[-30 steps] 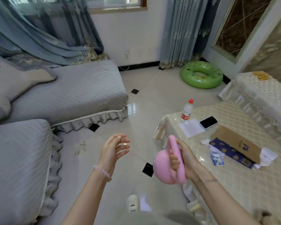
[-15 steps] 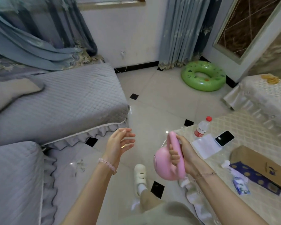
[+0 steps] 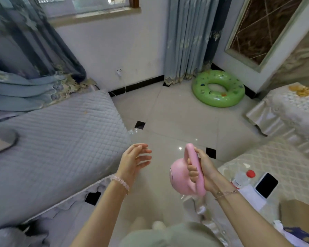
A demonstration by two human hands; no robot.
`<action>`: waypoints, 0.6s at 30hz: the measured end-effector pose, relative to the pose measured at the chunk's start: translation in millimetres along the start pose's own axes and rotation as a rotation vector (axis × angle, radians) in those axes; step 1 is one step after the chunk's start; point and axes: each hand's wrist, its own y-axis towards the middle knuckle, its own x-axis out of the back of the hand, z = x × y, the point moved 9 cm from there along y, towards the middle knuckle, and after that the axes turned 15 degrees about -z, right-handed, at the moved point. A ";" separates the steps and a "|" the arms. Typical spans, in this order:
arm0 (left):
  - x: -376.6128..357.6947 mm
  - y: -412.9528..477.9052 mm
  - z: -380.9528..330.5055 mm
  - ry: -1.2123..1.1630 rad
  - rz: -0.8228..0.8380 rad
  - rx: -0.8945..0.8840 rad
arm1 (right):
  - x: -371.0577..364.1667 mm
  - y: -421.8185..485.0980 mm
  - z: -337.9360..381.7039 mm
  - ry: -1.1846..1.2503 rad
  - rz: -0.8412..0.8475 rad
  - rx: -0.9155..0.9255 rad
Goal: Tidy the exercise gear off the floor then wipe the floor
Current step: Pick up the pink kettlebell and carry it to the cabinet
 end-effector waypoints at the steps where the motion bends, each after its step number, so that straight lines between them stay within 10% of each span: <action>1: -8.9 14.6 -7.3 0.010 0.018 0.001 | -3.3 8.1 12.3 0.015 -0.010 0.004; 18: -244.0 253.8 -115.2 0.267 0.461 0.095 | 1.7 145.3 198.7 0.463 -0.345 0.070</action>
